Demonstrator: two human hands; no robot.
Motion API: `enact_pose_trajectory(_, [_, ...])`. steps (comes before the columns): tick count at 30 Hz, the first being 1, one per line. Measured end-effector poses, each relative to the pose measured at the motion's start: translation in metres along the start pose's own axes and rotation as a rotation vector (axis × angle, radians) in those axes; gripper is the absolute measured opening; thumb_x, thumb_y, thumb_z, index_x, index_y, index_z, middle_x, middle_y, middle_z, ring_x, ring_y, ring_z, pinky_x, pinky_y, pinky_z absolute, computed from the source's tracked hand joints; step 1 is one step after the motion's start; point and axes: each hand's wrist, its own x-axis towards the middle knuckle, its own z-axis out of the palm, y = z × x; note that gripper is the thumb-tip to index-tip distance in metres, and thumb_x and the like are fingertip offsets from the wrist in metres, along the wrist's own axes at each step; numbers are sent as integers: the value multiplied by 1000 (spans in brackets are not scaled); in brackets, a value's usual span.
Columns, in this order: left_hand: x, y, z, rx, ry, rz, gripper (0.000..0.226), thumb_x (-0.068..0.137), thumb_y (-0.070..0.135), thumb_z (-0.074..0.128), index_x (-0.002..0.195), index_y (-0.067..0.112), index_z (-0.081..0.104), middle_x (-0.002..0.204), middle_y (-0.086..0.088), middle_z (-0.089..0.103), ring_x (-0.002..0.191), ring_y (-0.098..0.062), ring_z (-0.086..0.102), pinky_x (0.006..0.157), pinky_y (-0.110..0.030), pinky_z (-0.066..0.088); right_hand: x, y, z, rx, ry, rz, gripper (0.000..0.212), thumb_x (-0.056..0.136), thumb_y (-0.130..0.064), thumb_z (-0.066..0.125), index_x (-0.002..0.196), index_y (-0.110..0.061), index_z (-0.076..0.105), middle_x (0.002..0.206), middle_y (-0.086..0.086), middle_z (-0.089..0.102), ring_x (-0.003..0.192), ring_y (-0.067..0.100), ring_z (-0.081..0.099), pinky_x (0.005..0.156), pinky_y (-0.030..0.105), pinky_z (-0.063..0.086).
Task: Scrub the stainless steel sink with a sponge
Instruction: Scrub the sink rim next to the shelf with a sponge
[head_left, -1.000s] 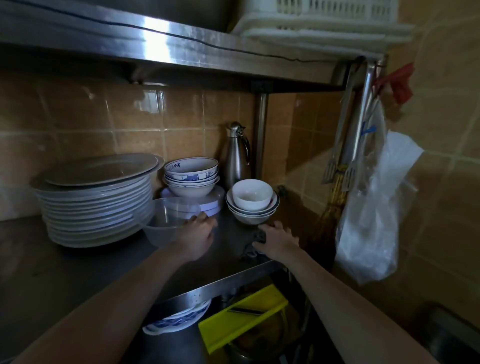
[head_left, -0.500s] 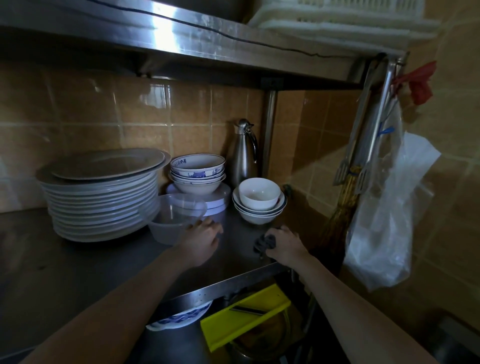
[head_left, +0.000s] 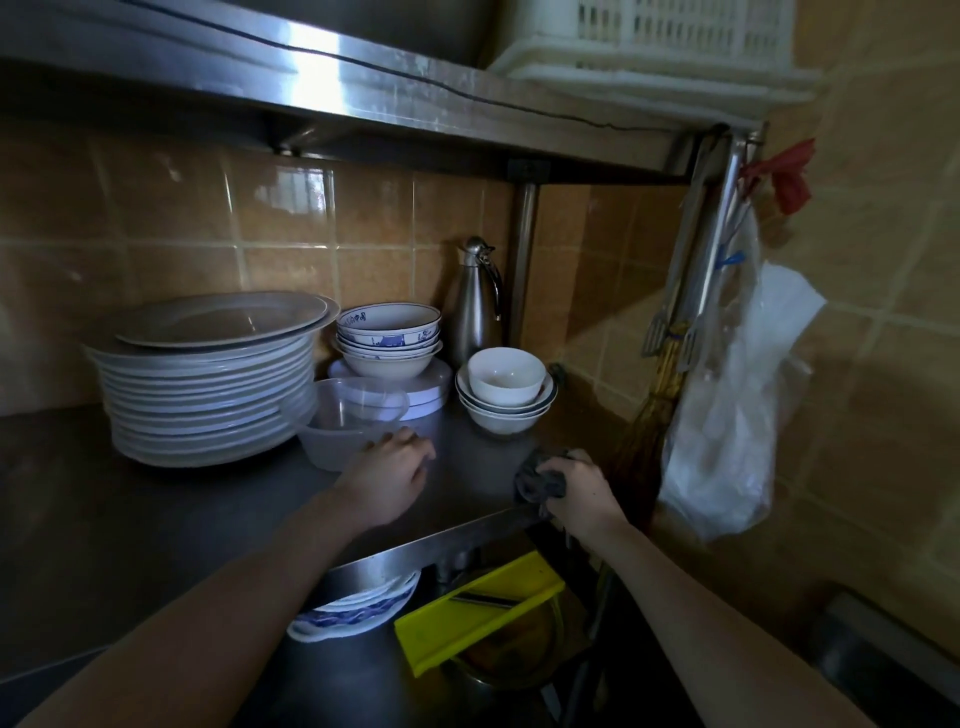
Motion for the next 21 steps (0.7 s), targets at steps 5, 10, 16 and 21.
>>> enact_pose_trajectory(5, [-20, 13, -5, -16, 14, 14, 26, 92, 25, 43, 116, 24, 52, 122, -2, 51, 113, -22, 51, 92, -36, 41, -29, 0, -11, 19, 25, 15, 38, 70, 3, 62, 101, -19, 68, 110, 5, 47, 102, 28, 56, 82, 30, 47])
enact_pose_trajectory(10, [-49, 28, -7, -10, 3, 17, 26, 92, 26, 44, 116, 23, 52, 121, -1, 51, 114, -22, 50, 93, -37, 40, -67, 0, -22, 44, 5, 48, 41, 74, 1, 64, 107, -23, 66, 111, 0, 43, 105, 26, 53, 81, 30, 46])
enact_pose_trajectory(16, [-87, 50, 0, -63, -12, 63, 24, 93, 25, 44, 115, 22, 53, 117, -3, 52, 111, -24, 53, 89, -35, 42, -127, 6, -31, 23, 11, 83, 42, 74, 1, 58, 111, -18, 65, 116, 7, 50, 111, 27, 52, 87, 28, 45])
enact_pose_trajectory(21, [-114, 72, 19, -120, -24, 93, 25, 89, 20, 49, 113, 18, 58, 119, -7, 56, 112, -27, 53, 87, -36, 41, -181, 20, -31, 40, 5, 117, 34, 75, 6, 57, 102, -12, 66, 85, -12, 43, 111, 24, 47, 81, 28, 43])
